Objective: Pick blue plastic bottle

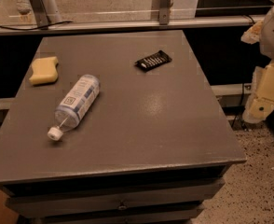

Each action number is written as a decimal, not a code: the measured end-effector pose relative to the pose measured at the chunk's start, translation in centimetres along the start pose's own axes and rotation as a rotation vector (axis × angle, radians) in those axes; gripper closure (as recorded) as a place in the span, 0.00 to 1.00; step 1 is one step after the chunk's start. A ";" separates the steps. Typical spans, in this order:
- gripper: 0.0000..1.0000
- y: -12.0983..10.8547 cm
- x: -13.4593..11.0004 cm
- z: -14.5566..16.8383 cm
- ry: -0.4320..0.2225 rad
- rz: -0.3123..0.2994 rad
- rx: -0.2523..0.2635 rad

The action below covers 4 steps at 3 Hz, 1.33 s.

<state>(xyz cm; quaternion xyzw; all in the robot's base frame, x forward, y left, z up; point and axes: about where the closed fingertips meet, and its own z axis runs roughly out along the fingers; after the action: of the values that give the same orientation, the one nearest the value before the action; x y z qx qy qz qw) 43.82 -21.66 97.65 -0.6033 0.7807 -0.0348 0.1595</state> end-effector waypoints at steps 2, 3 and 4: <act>0.00 -0.4 -0.4 -0.3 -0.011 -0.019 0.000; 0.00 -1.1 -4.8 0.1 -0.074 -0.185 -0.055; 0.00 -0.8 -10.6 1.1 -0.165 -0.442 -0.077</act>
Offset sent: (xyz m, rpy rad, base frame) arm 0.0089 0.0032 0.0060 0.0103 0.0123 0.0534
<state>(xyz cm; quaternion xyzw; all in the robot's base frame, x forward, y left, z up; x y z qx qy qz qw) 47.25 -11.58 99.04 -0.7660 0.6147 0.0104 0.1878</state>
